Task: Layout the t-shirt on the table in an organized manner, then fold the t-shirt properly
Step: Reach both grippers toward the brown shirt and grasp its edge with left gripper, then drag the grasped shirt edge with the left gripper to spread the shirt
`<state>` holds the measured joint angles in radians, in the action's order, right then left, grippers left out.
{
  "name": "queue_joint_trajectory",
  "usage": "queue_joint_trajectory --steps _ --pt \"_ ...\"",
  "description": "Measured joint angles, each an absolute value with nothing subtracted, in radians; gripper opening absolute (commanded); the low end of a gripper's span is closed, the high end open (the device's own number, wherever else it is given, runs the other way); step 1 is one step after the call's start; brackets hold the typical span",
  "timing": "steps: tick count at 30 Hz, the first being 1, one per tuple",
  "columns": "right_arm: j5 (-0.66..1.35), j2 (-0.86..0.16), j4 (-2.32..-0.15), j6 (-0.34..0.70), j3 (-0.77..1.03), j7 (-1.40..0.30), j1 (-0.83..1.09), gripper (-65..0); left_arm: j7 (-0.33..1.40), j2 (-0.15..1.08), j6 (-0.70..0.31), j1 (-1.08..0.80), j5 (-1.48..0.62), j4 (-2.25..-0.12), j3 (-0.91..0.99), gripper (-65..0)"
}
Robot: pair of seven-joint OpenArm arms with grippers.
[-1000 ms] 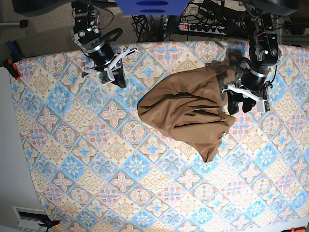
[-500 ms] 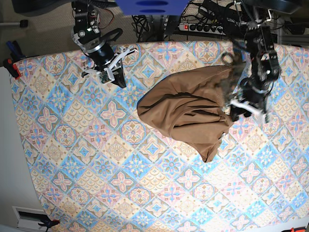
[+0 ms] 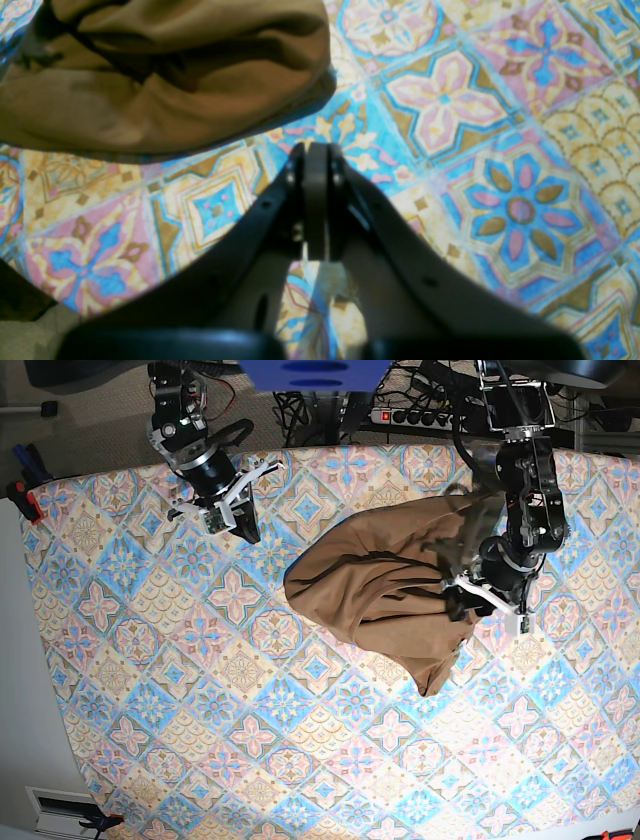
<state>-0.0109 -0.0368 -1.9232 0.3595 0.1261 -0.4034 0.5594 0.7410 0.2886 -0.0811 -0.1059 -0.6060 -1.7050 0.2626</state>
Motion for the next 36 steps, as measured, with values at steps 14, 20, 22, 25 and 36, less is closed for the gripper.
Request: queue_joint_trajectory --steps 14,20,22,25,36 --pt "-0.011 -0.037 -1.923 0.36 0.126 -0.403 0.56 -64.5 0.795 0.28 -0.083 0.01 -0.611 -1.758 0.055 -65.0" --pt "-0.01 -0.038 -1.922 0.36 0.126 -0.403 0.56 -64.5 1.053 0.202 -0.094 0.242 -0.605 -1.844 -0.219 -65.0" --pt "-0.011 -0.038 -1.922 0.36 0.126 -0.404 0.561 -64.5 1.086 0.156 -0.091 0.337 -0.606 -1.799 -0.314 -65.0" --pt "-0.011 -0.037 -1.922 0.36 0.126 -0.407 0.562 -64.5 1.103 0.087 -0.094 0.459 -0.602 -1.67 -0.438 -65.0" --pt "-0.01 -0.034 -1.921 0.36 0.126 -0.404 0.566 -64.5 0.687 -0.158 -0.118 0.903 -0.648 -0.894 -0.879 -65.0"
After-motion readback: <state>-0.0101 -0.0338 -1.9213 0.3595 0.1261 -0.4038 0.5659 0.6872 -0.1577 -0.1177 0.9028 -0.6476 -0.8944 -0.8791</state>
